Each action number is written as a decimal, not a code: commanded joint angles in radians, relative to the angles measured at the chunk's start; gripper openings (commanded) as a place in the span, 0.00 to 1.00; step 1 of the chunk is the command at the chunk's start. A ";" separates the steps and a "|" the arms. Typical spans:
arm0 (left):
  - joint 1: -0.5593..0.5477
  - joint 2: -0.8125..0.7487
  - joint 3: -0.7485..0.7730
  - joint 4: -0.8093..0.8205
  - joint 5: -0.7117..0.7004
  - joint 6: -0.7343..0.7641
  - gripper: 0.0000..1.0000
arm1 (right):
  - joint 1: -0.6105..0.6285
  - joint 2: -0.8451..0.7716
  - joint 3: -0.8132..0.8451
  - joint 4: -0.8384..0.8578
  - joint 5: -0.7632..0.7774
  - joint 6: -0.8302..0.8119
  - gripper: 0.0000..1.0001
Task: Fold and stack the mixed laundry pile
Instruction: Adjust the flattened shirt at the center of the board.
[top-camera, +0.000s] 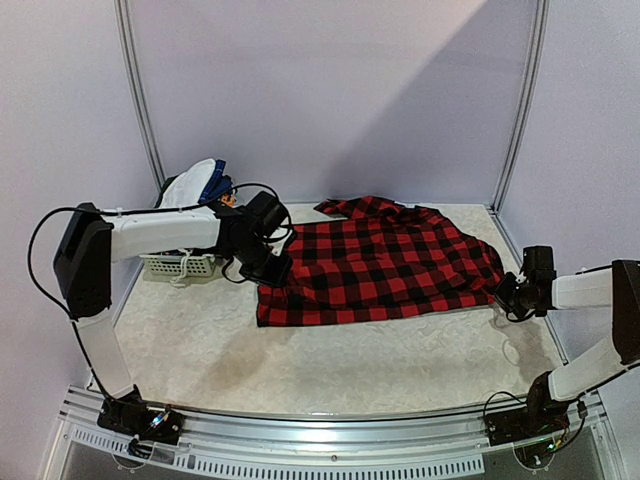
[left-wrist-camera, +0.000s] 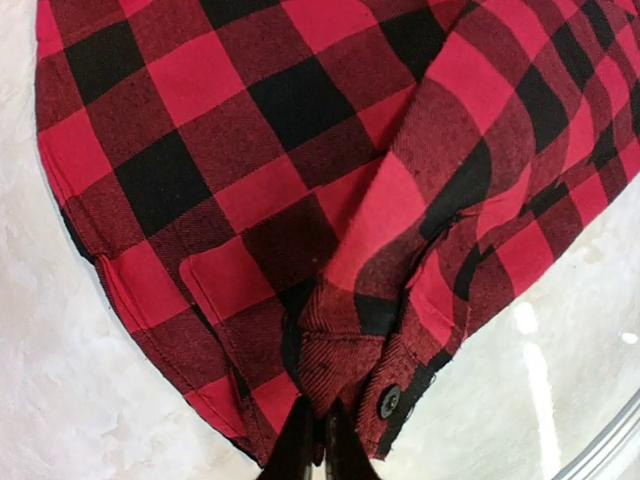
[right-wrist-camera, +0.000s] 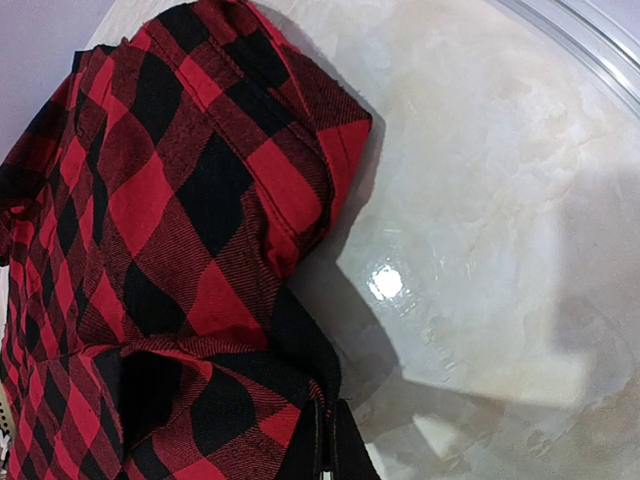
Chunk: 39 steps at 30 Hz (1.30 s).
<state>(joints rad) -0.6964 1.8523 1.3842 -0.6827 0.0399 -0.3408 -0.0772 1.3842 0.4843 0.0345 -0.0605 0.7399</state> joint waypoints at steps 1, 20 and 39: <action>0.015 0.039 -0.008 -0.013 -0.002 0.003 0.14 | -0.004 -0.001 0.022 -0.015 0.023 0.003 0.03; -0.040 -0.183 -0.264 0.072 -0.325 -0.137 0.88 | 0.014 -0.357 0.076 -0.273 -0.053 -0.075 0.84; -0.025 -0.197 -0.547 0.464 -0.107 -0.232 0.71 | 0.004 -0.043 0.109 -0.201 -0.083 -0.089 0.64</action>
<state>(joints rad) -0.7273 1.6432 0.8608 -0.3099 -0.1070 -0.5484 -0.0650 1.3170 0.5785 -0.2089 -0.1230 0.6487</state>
